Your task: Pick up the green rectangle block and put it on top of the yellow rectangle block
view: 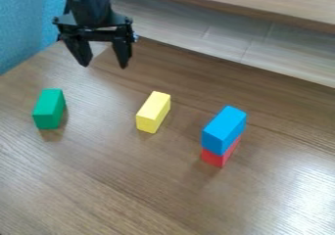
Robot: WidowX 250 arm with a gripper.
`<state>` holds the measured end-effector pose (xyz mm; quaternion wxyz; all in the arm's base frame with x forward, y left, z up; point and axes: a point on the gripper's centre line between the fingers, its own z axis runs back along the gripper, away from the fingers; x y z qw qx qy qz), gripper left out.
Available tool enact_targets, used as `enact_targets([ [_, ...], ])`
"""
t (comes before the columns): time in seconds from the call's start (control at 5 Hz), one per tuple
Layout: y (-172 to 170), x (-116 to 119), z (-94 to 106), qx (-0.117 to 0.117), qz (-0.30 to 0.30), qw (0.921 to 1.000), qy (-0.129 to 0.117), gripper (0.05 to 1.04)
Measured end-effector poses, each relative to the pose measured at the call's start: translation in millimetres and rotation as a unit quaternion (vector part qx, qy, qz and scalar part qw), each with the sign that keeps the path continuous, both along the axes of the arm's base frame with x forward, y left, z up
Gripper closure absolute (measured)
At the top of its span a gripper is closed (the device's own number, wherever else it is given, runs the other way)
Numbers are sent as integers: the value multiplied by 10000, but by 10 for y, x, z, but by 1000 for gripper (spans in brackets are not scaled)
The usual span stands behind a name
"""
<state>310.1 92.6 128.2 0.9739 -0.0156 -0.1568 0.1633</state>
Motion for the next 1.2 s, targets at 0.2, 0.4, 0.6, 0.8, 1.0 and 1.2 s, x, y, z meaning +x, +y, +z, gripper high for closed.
enact_targets([
  [0.2, 217, -111, -43, 48, 331, 9994, 111, 83],
  [0.4, 457, -290, -130, 31, 679, 9974, 241, 83],
  [0.6, 580, -392, -188, 49, 802, 9964, 275, 83],
  [0.8, 690, -490, -282, 52, 973, 9945, 374, 83],
  [1.0, 737, -519, -372, 51, 1081, 9930, 467, 83],
  [1.2, 833, -569, -492, 107, 1263, 9901, 596, 83],
])
